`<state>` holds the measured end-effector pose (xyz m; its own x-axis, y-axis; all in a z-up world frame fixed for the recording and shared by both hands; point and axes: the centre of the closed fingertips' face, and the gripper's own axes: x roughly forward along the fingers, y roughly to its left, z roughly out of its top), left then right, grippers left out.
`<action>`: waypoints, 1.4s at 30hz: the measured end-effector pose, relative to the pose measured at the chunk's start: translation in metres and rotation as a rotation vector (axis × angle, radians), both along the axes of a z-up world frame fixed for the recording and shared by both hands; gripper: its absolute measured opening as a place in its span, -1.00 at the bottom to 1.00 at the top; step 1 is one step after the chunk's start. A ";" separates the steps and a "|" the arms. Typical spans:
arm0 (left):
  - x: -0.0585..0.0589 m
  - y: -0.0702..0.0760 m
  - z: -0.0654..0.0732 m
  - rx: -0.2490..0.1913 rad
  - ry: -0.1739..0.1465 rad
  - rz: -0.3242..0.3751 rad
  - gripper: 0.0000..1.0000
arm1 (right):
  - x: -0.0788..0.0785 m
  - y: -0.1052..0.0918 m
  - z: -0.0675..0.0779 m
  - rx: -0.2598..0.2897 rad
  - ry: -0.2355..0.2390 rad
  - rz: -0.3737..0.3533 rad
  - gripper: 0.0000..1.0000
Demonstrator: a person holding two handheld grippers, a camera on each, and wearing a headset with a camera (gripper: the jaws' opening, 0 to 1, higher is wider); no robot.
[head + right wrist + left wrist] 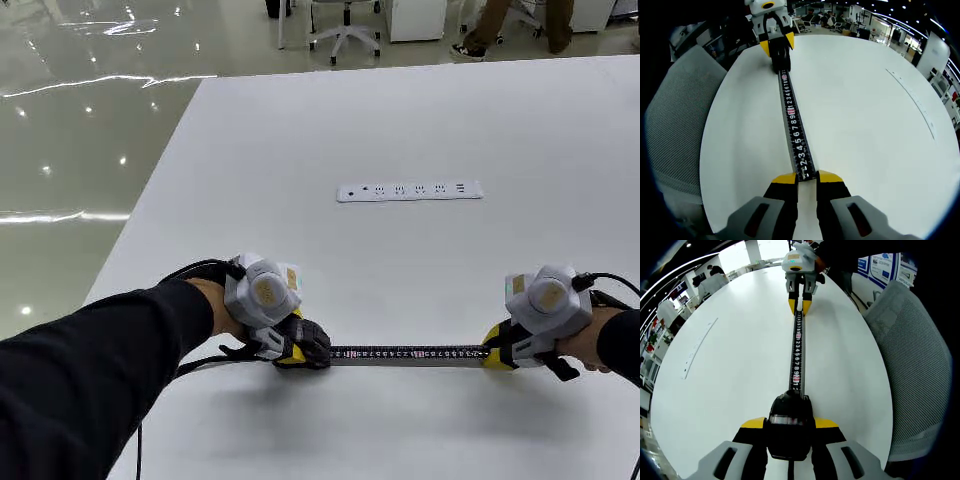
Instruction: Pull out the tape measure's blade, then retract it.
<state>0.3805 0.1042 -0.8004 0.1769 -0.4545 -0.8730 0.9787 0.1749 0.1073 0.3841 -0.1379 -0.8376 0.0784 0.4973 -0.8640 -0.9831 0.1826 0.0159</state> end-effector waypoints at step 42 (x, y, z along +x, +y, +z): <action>0.000 0.000 -0.001 -0.005 -0.008 0.003 -0.40 | 0.002 -0.013 0.002 -0.011 0.020 -0.022 -0.84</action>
<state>0.3804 0.1042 -0.8009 0.1848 -0.4588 -0.8691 0.9774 0.1781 0.1138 0.3861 -0.1506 -0.8361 0.0721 0.4864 -0.8707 -0.9784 0.2041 0.0330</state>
